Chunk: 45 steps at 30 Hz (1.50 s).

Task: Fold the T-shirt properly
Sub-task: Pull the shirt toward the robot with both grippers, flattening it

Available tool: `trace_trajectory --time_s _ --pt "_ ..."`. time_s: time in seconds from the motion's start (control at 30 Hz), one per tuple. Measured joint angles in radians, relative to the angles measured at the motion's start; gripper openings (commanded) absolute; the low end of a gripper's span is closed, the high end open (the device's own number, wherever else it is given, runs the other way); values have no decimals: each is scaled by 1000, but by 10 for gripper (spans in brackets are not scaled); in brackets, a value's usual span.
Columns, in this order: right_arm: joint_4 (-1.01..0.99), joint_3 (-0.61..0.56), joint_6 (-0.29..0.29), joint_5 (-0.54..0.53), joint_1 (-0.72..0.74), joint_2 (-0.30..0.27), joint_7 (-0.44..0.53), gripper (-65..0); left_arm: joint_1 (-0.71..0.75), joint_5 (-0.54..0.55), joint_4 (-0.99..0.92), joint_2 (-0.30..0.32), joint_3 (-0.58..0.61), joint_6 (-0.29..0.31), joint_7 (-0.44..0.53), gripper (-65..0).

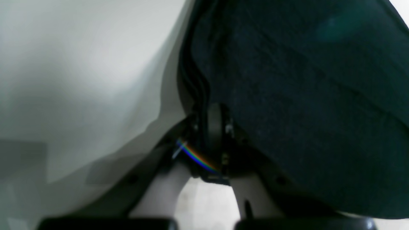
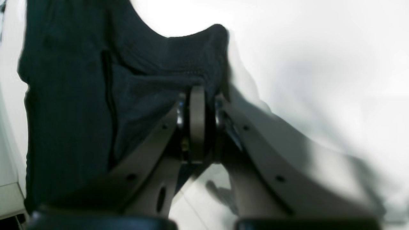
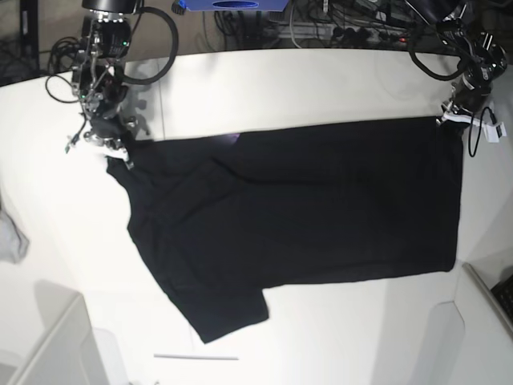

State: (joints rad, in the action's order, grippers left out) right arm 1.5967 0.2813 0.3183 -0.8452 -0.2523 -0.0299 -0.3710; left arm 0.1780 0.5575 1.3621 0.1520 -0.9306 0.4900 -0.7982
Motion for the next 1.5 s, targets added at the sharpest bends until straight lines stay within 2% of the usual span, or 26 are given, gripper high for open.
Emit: trace_trajectory --time_s 0.2,0.4,1.13,1.23,1.5 --pt "74 -3 0 -9 -71 -32 -9 -650 66 -11 66 -1 21 -5 -14 -650" --pt "140 -2 0 -7 -152 -32 -3 -650 140 -33 172 -12 84 -13 -37 -650" --pt "250 0 0 -3 -329 -33 5 -650 261 -26 229 -10 80 -11 -31 -650" --pt "255 0 0 -3 -346 -32 4 -650 274 -28 229 -7 77 35 -29 -650" --pt "291 0 0 -4 -423 -30 10 -650 310 -23 232 -7 74 42 -21 -650"
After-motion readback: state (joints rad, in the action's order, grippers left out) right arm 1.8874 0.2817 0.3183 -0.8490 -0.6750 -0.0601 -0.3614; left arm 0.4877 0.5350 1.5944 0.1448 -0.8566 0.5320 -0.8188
